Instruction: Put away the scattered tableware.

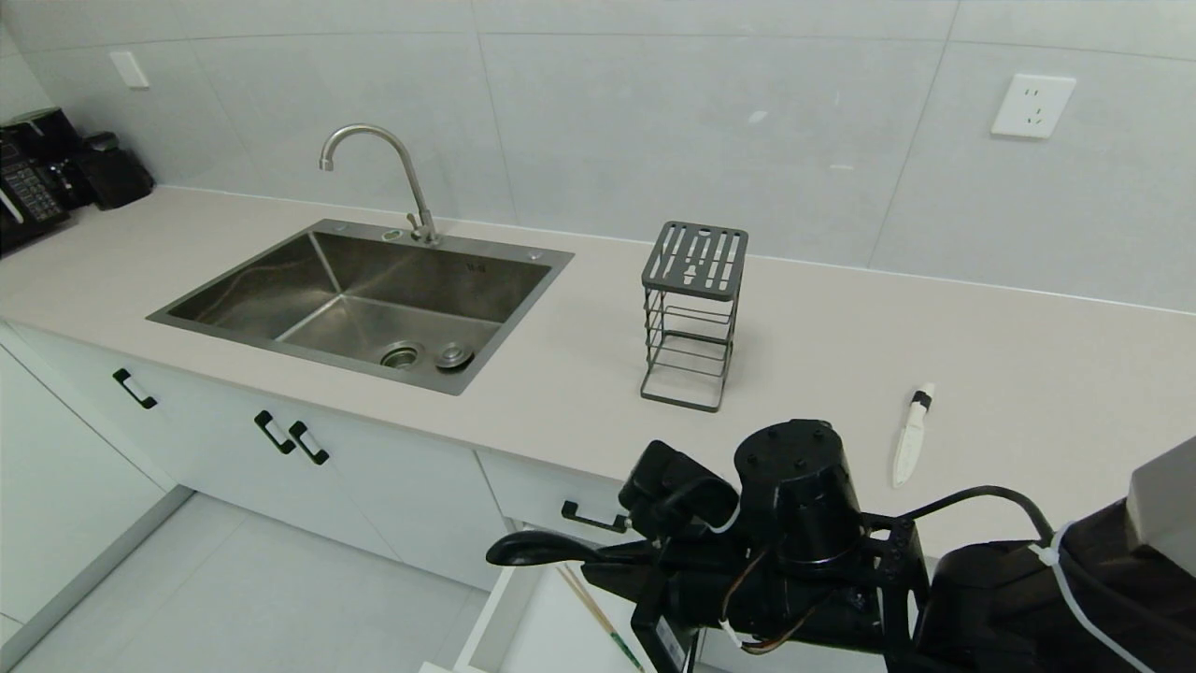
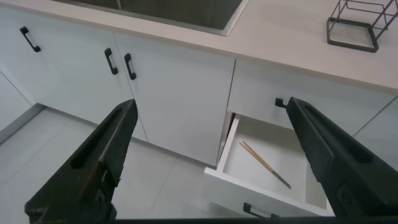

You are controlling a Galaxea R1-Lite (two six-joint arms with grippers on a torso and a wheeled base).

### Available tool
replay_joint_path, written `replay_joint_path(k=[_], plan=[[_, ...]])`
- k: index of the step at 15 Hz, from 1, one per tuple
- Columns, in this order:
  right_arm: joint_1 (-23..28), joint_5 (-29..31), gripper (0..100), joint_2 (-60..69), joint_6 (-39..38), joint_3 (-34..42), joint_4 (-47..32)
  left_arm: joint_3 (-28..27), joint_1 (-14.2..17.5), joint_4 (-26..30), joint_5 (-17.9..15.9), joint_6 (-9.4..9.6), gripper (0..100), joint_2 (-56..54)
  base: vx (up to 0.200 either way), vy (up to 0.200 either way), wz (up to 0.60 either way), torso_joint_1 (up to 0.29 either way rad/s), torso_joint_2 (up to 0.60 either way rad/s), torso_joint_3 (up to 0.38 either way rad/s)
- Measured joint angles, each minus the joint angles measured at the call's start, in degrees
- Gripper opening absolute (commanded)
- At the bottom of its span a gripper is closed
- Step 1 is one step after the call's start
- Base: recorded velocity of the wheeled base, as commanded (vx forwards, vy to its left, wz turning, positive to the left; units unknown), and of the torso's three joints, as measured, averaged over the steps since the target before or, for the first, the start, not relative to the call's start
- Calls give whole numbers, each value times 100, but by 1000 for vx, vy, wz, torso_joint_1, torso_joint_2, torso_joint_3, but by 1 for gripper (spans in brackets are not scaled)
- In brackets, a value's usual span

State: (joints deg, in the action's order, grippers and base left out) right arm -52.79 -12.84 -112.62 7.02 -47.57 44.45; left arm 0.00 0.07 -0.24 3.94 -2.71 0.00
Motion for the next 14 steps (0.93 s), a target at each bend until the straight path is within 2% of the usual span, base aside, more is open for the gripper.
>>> replay_joint_path(k=[5, 14], plan=[[-49, 1, 0, -367, -18, -552, -22, 0, 0, 0, 0, -2, 100, 0, 0, 0, 0, 0, 0, 0], [-74, 0, 0, -528, -7, -581, -24, 0, 0, -5, 0, 0, 100, 0, 0, 0, 0, -11, 18, 10]])
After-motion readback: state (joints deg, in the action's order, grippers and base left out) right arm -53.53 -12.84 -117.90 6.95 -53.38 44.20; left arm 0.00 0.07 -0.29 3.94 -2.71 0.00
